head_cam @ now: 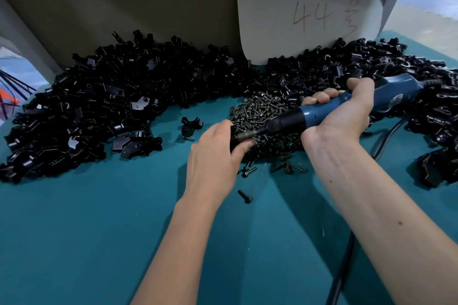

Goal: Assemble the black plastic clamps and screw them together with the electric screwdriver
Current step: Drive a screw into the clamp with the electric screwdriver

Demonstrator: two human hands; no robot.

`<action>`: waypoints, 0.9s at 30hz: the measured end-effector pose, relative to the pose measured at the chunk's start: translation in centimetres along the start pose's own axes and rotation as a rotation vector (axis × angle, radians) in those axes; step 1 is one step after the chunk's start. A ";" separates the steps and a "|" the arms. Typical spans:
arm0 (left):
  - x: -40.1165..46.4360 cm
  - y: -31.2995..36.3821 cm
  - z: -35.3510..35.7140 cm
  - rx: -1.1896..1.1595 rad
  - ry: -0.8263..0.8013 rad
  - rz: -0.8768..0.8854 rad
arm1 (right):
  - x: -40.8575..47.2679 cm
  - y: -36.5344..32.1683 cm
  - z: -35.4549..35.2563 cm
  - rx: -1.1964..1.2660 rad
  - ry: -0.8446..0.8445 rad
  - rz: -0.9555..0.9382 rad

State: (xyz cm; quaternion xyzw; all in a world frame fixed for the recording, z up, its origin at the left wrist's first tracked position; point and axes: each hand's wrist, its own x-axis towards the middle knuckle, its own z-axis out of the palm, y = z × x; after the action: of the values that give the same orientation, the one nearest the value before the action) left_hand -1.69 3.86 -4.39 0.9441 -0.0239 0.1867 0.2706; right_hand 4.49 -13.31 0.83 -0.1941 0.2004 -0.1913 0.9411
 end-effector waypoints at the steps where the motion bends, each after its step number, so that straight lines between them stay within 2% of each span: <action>1: 0.0 0.1 0.0 -0.002 0.006 0.001 | 0.1 -0.3 0.1 0.014 -0.014 0.011; 6: 0.2 -0.1 0.6 -0.055 -0.074 -0.034 | 0.4 -1.3 0.2 0.018 -0.182 0.071; 10: 0.6 -1.5 -0.3 -0.145 0.036 -0.105 | 0.8 -2.7 0.8 0.097 -0.227 0.126; 11: 0.7 -2.0 -0.7 -0.247 0.089 -0.166 | 1.0 -3.1 0.8 0.130 -0.207 0.127; 13: 1.1 -2.5 -1.6 -0.709 0.187 -0.351 | 1.4 -3.7 0.8 0.138 -0.162 0.123; 15: 1.4 -2.1 -2.3 -1.213 0.159 -0.498 | 1.6 -3.4 0.5 0.003 -0.137 0.111; 18: 1.3 -1.2 -2.2 -1.485 0.014 -0.613 | 1.6 -2.0 0.3 -0.368 -0.183 0.126; 22: 1.4 -1.0 -2.2 -1.589 -0.007 -0.680 | 1.4 0.2 0.0 -0.676 -0.262 0.143; 27: 1.4 -0.4 -2.2 -1.448 0.063 -0.646 | 0.9 2.2 -1.5 -1.038 -0.406 -0.010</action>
State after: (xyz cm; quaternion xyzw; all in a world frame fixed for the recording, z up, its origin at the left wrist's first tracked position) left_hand -1.08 5.43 -2.40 0.4878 0.1436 0.0637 0.8587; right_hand 5.14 -12.27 -1.66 -0.6662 0.0819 -0.0307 0.7406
